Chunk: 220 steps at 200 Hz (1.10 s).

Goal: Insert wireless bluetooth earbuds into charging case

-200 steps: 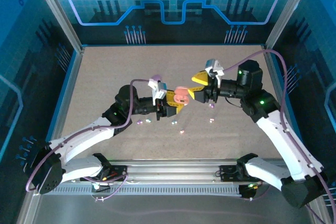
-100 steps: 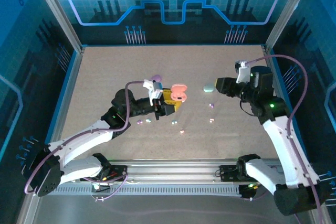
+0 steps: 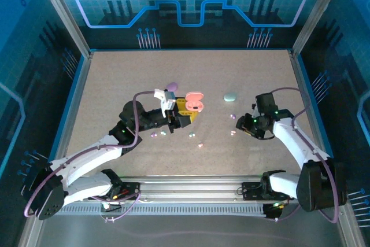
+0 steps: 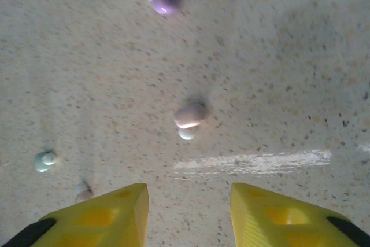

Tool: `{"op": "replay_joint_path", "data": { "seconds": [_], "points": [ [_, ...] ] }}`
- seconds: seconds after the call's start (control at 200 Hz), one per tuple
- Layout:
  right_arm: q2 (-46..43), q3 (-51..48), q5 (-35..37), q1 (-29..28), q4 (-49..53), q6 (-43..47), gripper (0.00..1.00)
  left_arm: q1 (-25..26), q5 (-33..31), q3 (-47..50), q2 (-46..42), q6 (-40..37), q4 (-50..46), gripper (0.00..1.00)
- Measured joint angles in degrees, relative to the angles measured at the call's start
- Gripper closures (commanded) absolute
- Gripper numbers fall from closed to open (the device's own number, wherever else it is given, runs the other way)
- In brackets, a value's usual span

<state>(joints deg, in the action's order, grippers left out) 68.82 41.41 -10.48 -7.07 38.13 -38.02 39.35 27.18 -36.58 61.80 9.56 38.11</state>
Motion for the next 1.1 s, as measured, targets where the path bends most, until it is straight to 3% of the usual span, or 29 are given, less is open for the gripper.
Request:
{"op": "replay_joint_path", "data": {
  "seconds": [0.585, 1.101],
  "points": [
    [15.82, 1.14, -1.57, -2.4, -7.78, -2.54, 0.51, 0.26, 0.0, 0.0, 0.0, 0.9, 0.42, 0.69],
    [22.95, 7.43, -1.31, -5.07, -8.72, -1.03, 0.56, 0.26, 0.0, 0.0, 0.02, 0.87, 0.35, 0.69]
  ]
}}
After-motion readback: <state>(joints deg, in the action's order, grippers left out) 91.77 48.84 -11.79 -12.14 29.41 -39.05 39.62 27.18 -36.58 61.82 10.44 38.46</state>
